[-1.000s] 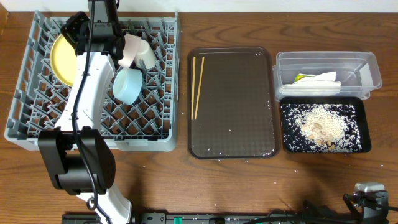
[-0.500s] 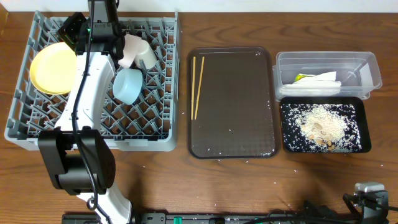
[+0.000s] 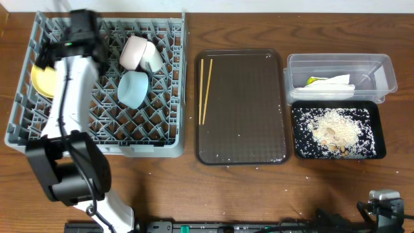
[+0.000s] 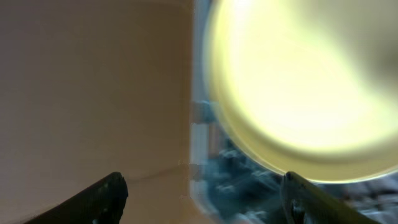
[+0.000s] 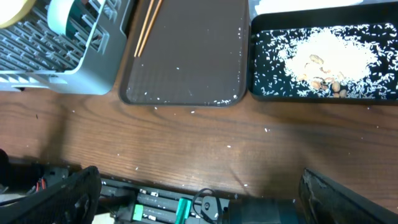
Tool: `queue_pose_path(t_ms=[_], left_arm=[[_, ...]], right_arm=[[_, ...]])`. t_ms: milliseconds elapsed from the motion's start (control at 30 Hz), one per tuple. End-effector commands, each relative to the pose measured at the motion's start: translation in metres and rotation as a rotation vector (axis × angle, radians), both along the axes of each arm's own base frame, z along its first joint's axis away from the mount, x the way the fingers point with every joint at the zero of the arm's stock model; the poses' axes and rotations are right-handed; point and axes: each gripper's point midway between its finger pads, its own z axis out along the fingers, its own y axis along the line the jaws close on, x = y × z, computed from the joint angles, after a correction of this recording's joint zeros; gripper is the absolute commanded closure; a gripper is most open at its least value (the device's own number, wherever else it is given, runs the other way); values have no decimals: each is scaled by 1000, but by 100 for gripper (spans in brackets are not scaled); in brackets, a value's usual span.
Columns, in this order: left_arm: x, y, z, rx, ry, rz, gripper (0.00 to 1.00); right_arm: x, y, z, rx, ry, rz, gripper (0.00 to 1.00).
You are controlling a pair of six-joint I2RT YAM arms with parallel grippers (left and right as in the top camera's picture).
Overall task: Sort waste into correct bins and load items into the dishwasher
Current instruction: 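Lower the yellow plate into the rack's left side with the left gripper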
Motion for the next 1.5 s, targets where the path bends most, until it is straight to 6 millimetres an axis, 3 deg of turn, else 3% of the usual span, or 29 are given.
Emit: queue_pose_path(t_ms=[0, 133, 267, 400, 467, 600, 833, 1000, 1167, 1467], left_arm=[[12, -29, -6, -478, -333, 84, 19], [10, -22, 24, -665, -514, 96, 19], [-11, -5, 56, -715, -656, 189, 14], [-28, 8, 61, -887, -744, 281, 12], [-29, 11, 59, -1003, -768, 278, 12], [-31, 26, 44, -1076, -775, 315, 12], [-15, 33, 10, -1178, -764, 392, 11], [-6, 44, -3, -1211, -814, 492, 11], [-19, 66, -7, -1142, -843, 584, 11], [-40, 71, -29, -1300, -877, 642, 11]], right_arm=[[1, -2, 0, 2, 3, -23, 1], [1, -2, 0, 2, 3, -23, 1], [1, -2, 0, 2, 3, -24, 1], [1, -2, 0, 2, 3, -23, 1], [1, -2, 0, 2, 3, -24, 1], [1, -2, 0, 2, 3, -23, 1], [1, -2, 0, 2, 3, -23, 1], [1, -2, 0, 2, 3, -23, 1], [1, -2, 0, 2, 3, -23, 1], [1, -2, 0, 2, 3, -23, 1]])
